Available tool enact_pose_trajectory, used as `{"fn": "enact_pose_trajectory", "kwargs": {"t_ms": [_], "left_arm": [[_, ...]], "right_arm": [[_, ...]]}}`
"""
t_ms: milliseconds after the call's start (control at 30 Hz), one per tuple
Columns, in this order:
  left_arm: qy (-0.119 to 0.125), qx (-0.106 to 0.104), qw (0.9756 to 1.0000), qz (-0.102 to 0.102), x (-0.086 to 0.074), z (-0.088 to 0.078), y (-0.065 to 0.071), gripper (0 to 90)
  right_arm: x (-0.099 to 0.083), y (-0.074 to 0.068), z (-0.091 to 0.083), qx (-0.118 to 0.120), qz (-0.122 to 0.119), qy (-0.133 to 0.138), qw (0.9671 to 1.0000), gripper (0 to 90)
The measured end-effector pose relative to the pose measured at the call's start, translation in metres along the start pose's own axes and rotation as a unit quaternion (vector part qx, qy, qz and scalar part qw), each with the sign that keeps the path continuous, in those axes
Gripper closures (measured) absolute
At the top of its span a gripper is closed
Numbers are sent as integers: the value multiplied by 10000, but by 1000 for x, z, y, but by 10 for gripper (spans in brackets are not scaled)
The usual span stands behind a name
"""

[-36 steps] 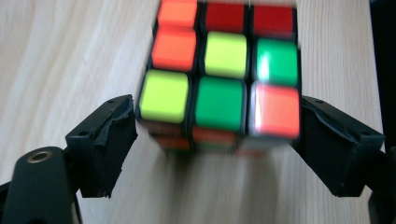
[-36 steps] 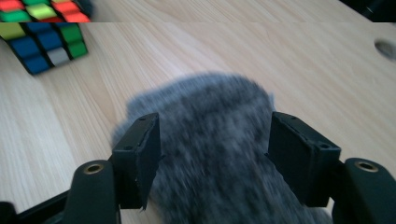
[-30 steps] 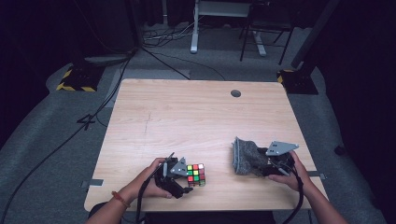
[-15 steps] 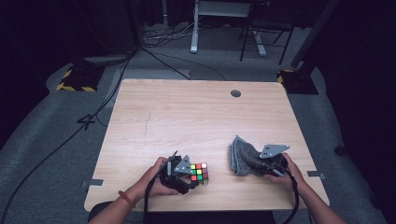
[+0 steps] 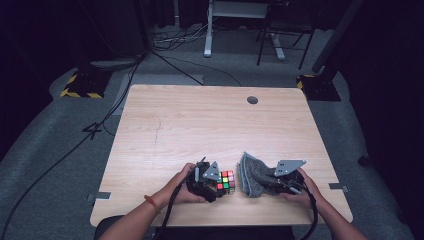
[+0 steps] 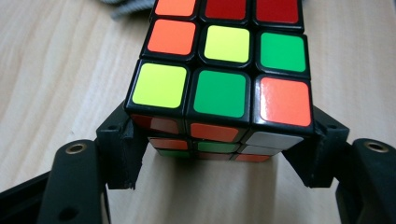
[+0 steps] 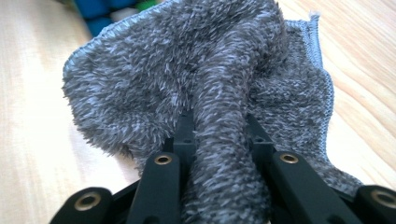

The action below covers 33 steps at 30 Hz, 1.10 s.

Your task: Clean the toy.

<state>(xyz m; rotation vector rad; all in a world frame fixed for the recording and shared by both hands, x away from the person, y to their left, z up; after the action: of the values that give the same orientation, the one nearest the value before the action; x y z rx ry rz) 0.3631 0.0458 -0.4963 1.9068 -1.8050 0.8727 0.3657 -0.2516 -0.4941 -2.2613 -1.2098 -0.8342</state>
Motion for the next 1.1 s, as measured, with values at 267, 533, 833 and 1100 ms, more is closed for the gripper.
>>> {"fn": "enact_pose_trajectory", "kwargs": {"t_ms": [267, 533, 833, 1100], "left_arm": [[-7, -129, 9999, 74, 10, 14, -6, 282], [-38, -274, 9993, 231, 18, 26, -7, 301], [13, -324, 9991, 282, 22, 23, -4, 328], [79, -149, 9990, 414, 26, 6, -5, 328]], "right_arm": [[4, -13, 6, 197, -125, 6, 9997, 733], [8, -21, 11, 248, -261, -2, 9994, 684], [15, -28, 15, 0, -332, 109, 9994, 476], [18, -31, 14, -160, -603, 48, 9980, 765]]}}
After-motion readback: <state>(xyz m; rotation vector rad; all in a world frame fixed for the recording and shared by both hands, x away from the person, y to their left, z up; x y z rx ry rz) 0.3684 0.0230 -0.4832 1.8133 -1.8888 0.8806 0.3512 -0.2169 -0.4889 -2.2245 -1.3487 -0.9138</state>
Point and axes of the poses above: each handheld gripper's, and its own axes: z roughly forward along the jaws, x roughly out of its top, y roughly to its right, the point moved 1 cm from there along z, roughly forward along the jaws, and after that the axes turned 11 degrees about z, right-handed, at the moved point
